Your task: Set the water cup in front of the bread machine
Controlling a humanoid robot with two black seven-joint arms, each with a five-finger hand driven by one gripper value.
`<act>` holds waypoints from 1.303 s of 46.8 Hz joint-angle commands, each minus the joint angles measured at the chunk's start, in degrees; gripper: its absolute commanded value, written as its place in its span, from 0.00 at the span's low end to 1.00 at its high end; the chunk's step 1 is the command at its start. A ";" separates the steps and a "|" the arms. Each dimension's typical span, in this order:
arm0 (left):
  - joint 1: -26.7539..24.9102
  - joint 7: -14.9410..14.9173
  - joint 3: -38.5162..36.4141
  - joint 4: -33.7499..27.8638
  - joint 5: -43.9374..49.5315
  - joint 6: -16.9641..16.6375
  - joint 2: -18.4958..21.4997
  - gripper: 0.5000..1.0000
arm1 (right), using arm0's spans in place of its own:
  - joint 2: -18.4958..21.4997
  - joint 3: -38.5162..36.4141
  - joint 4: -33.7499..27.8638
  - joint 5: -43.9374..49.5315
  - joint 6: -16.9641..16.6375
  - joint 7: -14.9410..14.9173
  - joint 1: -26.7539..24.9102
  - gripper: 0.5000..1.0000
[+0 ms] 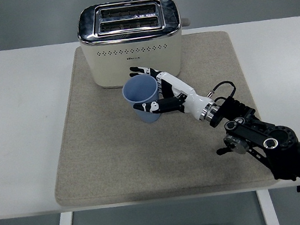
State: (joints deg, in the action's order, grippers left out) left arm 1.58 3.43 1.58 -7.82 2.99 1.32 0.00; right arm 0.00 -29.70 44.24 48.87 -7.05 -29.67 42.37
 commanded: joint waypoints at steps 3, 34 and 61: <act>0.00 0.00 0.00 0.00 0.00 0.00 0.00 1.00 | 0.00 -0.10 -0.03 -0.09 -0.42 0.05 -0.01 0.84; 0.00 0.00 0.00 0.00 0.00 0.00 0.00 1.00 | -2.11 -0.28 -0.03 -0.09 -2.35 -0.48 -0.10 0.85; 0.00 0.00 0.00 0.00 0.00 0.00 0.00 1.00 | -5.89 -2.21 -0.03 -0.09 -9.47 -0.48 -0.45 0.85</act>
State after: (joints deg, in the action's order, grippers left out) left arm 1.58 3.43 1.58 -7.82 2.99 1.32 0.00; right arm -5.35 -31.90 44.24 48.78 -15.87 -30.15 42.01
